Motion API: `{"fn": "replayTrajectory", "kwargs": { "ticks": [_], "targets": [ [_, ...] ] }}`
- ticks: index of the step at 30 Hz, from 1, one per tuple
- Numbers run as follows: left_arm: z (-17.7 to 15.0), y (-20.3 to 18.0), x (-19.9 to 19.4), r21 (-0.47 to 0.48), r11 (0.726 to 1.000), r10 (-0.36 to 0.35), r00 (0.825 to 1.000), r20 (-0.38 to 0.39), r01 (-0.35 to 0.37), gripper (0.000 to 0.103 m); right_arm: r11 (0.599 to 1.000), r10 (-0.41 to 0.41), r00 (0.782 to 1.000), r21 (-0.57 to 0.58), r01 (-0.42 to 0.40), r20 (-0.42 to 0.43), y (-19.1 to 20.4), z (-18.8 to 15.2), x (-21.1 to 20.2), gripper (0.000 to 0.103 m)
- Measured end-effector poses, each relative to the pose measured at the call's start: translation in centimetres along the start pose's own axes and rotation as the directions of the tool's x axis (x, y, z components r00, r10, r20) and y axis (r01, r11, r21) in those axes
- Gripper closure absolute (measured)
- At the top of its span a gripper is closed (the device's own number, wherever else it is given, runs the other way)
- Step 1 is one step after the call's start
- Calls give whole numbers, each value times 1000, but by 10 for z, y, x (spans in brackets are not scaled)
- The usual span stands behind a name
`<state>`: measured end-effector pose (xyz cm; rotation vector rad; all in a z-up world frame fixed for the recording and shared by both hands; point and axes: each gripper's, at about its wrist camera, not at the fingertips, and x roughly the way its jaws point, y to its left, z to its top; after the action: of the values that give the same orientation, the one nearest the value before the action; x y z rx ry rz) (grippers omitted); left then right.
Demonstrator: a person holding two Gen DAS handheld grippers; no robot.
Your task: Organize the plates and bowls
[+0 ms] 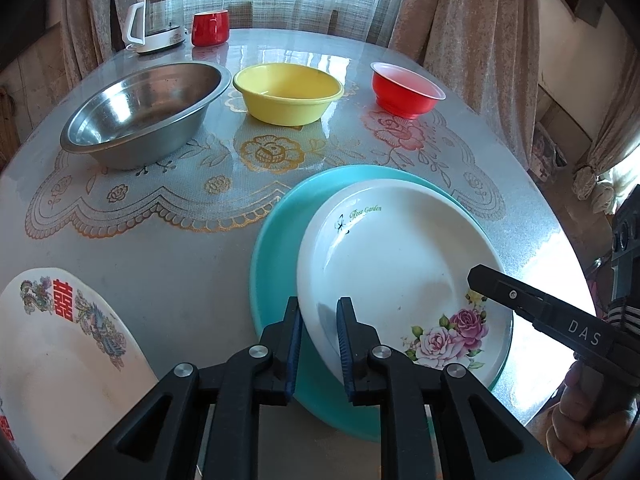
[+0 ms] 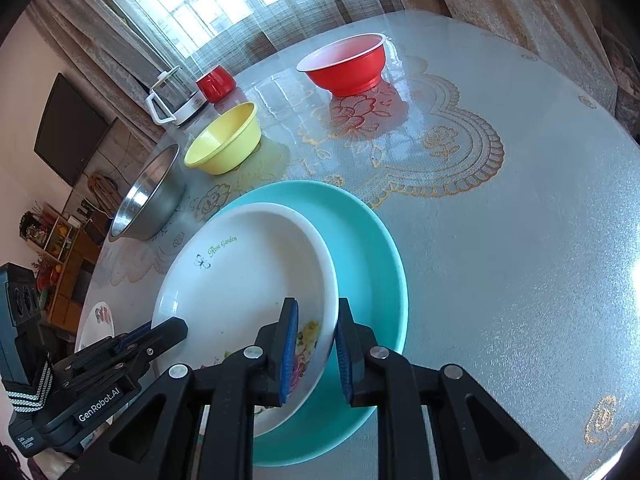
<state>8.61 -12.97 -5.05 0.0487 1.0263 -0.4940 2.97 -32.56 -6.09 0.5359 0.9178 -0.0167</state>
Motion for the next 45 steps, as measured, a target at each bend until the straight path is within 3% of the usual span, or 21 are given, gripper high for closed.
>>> {"fn": "replayTrajectory", "kwargs": {
  "ticks": [5,9,15,24,27,31,45],
  "targets": [
    [0,0,-4,-7,1000,17,1000,20,-16,85,1000,-13,999,-13,13,29,2,1,-7,81],
    [-2,-7,-6,52,998,44,998,38,-46,85,998,-40,998,-49,42,45,7,1,-8,81],
    [-2,-6,-5,57,997,44,998,33,-45,85,988,-115,991,-95,121,71,11,-1,-5,92],
    [-2,-10,0,63,996,63,997,40,-65,84,971,-162,983,-164,176,90,17,0,-2,93],
    [-2,-9,-1,59,996,61,997,45,-63,84,979,-138,988,-138,146,68,12,0,0,89],
    [-3,-6,-6,46,997,59,997,56,-62,81,980,-130,989,-140,139,71,13,-4,1,74],
    [-4,16,-44,-23,997,76,986,147,-73,73,981,-102,978,-147,130,184,24,4,-29,64]
  ]
}}
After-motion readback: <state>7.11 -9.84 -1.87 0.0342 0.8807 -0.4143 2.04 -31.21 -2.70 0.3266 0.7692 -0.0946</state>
